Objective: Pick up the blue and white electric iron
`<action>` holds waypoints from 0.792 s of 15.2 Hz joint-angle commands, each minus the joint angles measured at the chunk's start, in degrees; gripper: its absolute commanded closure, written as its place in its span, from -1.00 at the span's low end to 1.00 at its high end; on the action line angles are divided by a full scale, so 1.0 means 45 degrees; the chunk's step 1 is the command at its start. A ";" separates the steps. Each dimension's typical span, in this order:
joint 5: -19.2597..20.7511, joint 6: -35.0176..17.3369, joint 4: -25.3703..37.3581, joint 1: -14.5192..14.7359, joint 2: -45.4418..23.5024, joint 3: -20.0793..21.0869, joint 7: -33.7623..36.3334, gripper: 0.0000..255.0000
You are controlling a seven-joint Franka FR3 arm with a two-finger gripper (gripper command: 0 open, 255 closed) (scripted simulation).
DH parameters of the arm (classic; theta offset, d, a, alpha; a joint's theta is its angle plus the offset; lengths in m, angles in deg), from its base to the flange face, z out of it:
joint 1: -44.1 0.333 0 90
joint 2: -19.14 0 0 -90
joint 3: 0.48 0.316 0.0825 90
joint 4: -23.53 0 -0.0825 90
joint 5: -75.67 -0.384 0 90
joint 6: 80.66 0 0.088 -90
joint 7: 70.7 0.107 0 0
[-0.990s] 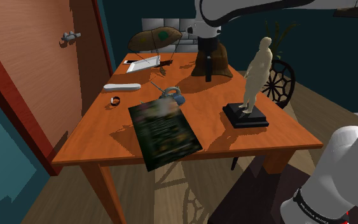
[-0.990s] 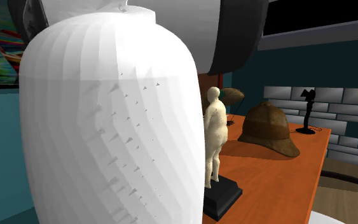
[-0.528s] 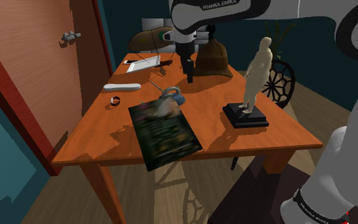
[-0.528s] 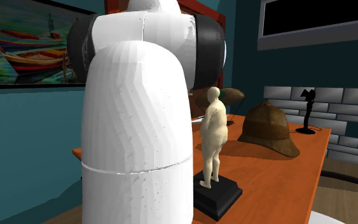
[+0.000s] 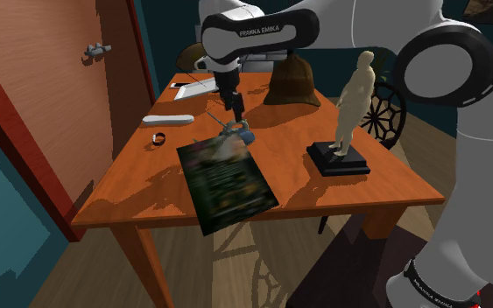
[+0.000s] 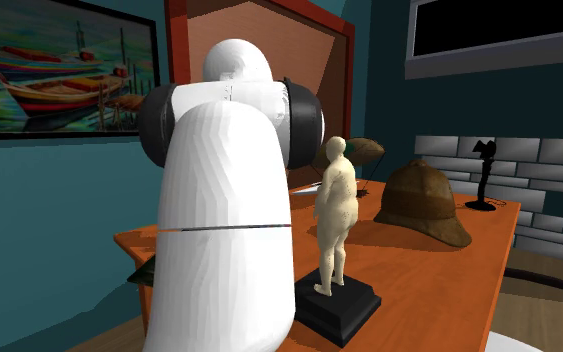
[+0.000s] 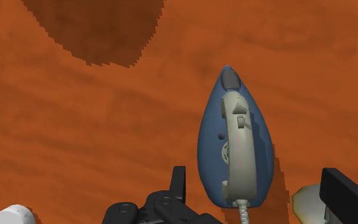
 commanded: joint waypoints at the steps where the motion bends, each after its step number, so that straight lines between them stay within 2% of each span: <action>1: 0.0014 -0.0189 -0.0058 0.0002 -0.0127 0.0021 -0.0077 -1.00; 6: 0.0042 -0.1137 -0.1036 -0.0011 -0.0107 0.0022 0.0072 -1.00; 8: 0.0042 -0.1137 -0.1036 -0.0012 -0.0107 0.0022 0.0072 -1.00; 9: 0.0041 -0.1135 -0.1030 -0.0018 -0.0110 0.0020 0.0064 1.00; 12: 0.0041 -0.1139 -0.1030 -0.0020 -0.0114 0.0019 0.0061 1.00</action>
